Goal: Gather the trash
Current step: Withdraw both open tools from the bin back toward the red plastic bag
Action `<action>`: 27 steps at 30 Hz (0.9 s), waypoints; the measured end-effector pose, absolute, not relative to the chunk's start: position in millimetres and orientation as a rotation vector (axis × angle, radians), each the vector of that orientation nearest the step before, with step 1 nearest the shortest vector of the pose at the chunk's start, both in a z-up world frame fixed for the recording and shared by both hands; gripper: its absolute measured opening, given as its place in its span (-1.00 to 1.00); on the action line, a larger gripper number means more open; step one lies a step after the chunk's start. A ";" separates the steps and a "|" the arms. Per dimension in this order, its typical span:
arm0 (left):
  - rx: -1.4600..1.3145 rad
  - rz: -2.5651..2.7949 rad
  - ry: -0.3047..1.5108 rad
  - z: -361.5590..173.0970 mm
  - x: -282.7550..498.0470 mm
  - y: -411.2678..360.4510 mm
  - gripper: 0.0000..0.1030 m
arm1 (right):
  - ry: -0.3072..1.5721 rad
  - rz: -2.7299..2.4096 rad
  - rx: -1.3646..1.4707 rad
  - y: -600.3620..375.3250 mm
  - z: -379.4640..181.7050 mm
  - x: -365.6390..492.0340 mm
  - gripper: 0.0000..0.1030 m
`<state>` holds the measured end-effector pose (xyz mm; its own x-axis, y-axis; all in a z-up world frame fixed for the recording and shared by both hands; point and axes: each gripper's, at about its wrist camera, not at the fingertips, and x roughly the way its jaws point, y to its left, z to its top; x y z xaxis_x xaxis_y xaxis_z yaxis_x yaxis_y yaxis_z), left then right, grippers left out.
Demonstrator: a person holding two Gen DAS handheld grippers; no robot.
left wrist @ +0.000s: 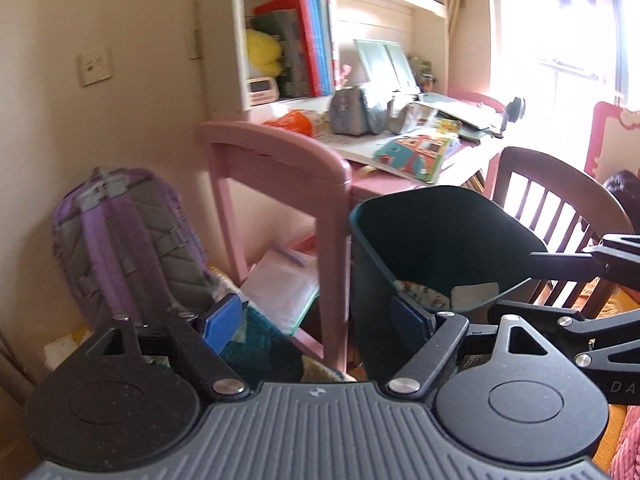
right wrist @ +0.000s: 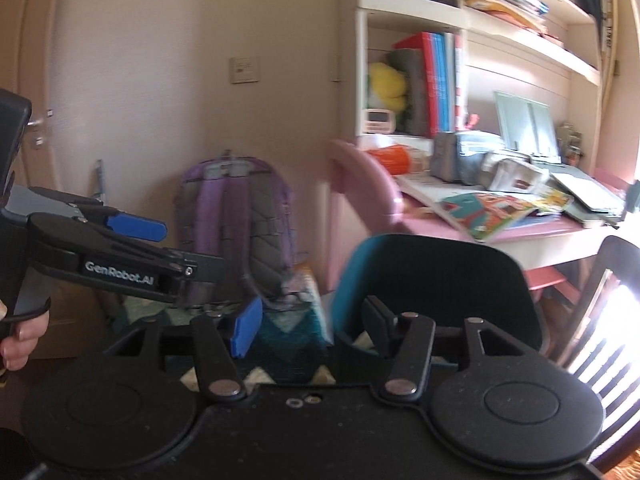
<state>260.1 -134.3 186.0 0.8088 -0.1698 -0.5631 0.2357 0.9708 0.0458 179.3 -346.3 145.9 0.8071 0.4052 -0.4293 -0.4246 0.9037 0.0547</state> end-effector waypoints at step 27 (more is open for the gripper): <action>-0.185 0.113 0.773 -16.4 199.3 131.3 0.98 | 0.854 0.799 -0.132 -109.5 -68.8 179.6 0.13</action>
